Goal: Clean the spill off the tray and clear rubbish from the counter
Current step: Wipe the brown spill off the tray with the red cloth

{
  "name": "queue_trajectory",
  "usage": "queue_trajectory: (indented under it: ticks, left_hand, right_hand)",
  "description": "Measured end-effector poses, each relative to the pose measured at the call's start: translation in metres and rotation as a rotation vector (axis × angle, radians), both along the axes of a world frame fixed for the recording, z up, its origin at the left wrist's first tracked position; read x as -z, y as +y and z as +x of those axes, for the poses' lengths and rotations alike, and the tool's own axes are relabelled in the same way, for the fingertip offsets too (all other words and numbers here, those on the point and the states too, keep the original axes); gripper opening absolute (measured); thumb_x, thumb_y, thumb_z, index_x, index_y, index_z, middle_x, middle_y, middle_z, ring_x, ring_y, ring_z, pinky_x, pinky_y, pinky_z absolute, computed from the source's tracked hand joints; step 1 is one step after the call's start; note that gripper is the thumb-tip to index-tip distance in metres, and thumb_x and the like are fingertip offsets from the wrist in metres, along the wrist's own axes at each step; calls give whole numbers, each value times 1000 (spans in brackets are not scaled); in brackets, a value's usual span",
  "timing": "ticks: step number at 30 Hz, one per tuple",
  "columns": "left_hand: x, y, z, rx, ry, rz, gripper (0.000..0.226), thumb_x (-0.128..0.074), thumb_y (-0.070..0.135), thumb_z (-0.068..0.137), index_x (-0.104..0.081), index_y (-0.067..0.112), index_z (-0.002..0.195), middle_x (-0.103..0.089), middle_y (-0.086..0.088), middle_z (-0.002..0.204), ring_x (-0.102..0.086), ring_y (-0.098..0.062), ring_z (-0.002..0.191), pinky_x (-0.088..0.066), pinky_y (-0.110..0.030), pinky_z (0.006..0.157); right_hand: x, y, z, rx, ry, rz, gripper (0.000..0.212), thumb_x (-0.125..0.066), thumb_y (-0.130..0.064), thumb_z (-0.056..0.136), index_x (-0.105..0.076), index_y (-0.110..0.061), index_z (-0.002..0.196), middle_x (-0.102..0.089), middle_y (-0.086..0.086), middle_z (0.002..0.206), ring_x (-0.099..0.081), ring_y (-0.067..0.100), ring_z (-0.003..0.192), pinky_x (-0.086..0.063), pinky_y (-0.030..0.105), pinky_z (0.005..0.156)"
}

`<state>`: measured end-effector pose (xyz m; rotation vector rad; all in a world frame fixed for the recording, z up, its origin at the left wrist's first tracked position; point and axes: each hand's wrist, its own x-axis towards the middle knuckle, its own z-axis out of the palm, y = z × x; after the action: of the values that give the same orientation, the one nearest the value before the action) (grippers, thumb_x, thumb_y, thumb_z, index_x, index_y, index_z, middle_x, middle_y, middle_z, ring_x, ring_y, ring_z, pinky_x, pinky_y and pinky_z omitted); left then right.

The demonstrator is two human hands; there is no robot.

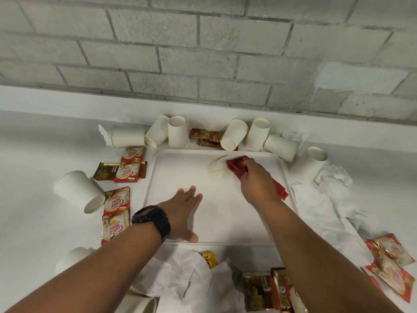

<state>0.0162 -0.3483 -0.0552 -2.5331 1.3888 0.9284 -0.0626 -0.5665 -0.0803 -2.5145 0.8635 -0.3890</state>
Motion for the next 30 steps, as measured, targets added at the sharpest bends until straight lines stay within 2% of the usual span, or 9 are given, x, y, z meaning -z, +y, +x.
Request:
queue_trajectory:
  ticks: [4,8,13,19,22,24,26,28,30]
  left_hand:
    - [-2,0,0,5,0,9,108,-68,48,81,13,26,150,23,6,157,15,-22,146,-16,-40,119]
    - [-1,0,0,-2,7,13,109,-68,47,80,13,27,150,23,6,157,16,-22,146,-15,-40,119]
    - [-2,-1,0,-19,13,24,109,-69,45,80,13,28,150,24,7,156,17,-21,146,-14,-42,120]
    - [-4,1,-2,-25,14,12,108,-69,45,81,12,27,150,24,6,157,16,-21,146,-14,-41,120]
    - [-5,1,-2,-19,20,7,107,-69,44,81,11,26,151,23,6,157,16,-21,146,-13,-40,119]
    - [-6,0,-2,-16,16,0,107,-68,44,82,11,26,151,22,5,157,15,-22,146,-13,-41,119]
    - [-6,0,-2,-16,14,4,107,-69,44,82,11,25,151,22,5,157,15,-22,146,-15,-42,119]
    - [-6,1,-2,-18,17,10,108,-69,44,81,11,26,151,22,6,157,14,-22,146,-16,-43,119]
    - [-5,1,-2,-24,20,9,109,-70,45,80,10,26,151,21,6,157,14,-22,146,-16,-43,119]
  right_hand:
    - [4,7,27,-18,-3,-29,37,-59,-32,83,-54,-15,115,-65,5,109,-61,27,100,-49,36,88]
    - [7,21,45,-101,18,-104,32,-59,-22,84,-54,-13,114,-64,7,111,-60,27,101,-46,34,85]
    - [4,44,61,-244,29,-44,27,-52,-14,88,-54,-14,116,-62,6,117,-58,26,106,-45,33,88]
    - [-4,40,9,-394,111,119,13,-49,-19,95,-51,-23,107,-59,-6,107,-57,17,91,-39,26,66]
    - [-12,20,-17,-314,165,207,9,-48,-25,97,-45,-33,100,-60,-12,98,-57,12,75,-40,23,56]
    - [-12,6,-9,-161,107,189,14,-47,-24,97,-43,-31,109,-65,0,101,-62,17,80,-47,30,64]
    - [-7,6,9,-27,26,207,29,-46,-18,96,-40,-23,124,-65,7,114,-63,24,92,-48,32,75]
    - [-4,26,24,-37,-26,202,49,-48,-14,95,-31,-25,139,-62,9,122,-62,26,100,-49,33,82]
    - [-2,49,23,-159,-8,183,60,-49,-13,95,-25,-32,147,-56,6,132,-59,24,111,-48,35,93]
